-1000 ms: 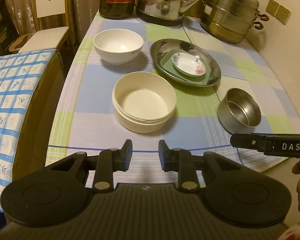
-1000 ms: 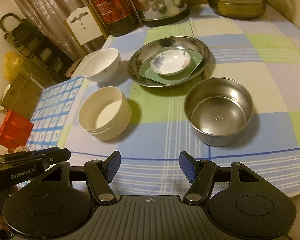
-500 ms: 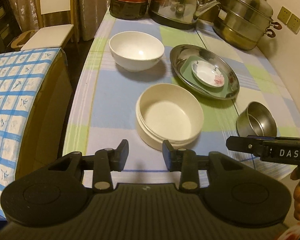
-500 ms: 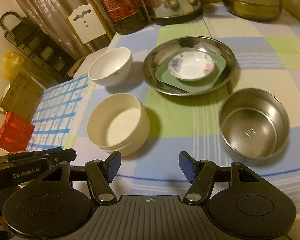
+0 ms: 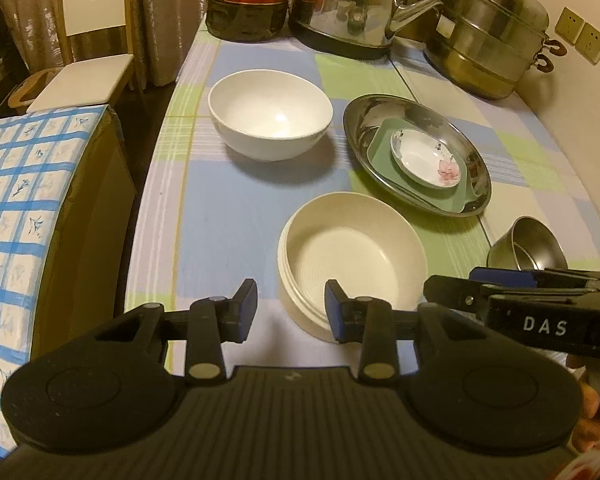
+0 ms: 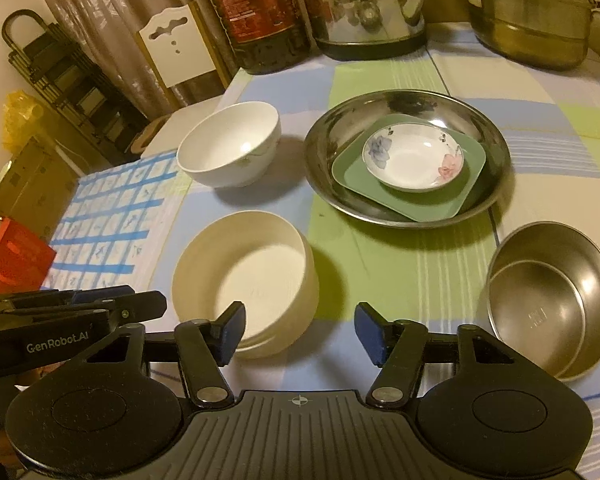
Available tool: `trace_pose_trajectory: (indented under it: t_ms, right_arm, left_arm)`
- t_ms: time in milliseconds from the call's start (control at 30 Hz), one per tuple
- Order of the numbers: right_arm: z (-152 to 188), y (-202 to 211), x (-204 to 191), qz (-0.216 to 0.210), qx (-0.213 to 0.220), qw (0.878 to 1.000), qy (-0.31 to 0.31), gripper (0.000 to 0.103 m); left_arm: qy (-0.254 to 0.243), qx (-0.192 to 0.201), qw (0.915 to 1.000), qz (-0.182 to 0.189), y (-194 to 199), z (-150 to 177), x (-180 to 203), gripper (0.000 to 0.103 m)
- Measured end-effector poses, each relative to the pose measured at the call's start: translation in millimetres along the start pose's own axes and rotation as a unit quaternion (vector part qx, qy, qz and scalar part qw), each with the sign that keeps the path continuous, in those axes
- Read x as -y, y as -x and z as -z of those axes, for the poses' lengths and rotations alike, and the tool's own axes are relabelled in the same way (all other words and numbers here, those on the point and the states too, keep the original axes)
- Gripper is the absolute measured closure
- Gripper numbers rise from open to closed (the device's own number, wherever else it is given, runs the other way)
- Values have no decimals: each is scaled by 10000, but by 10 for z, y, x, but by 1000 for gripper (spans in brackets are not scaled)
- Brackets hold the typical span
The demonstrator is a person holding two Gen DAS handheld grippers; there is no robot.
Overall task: Organize plates and bowls
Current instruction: 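Move the left gripper to the rim of the large cream bowl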
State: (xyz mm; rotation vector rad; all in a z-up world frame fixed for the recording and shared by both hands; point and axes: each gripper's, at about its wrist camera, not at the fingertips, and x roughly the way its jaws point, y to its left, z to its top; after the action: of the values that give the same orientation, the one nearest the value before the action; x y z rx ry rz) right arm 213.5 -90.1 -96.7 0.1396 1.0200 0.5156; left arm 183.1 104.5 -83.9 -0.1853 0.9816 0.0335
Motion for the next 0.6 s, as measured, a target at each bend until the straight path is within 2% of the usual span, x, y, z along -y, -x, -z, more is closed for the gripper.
trace_pose_trajectory:
  t_ms: [600]
  right_arm:
    - [-49,-246,-39,197,-69,9997,-101,60]
  left_arm:
    - [-276,-279,9992,125,-324,-129,-49,70]
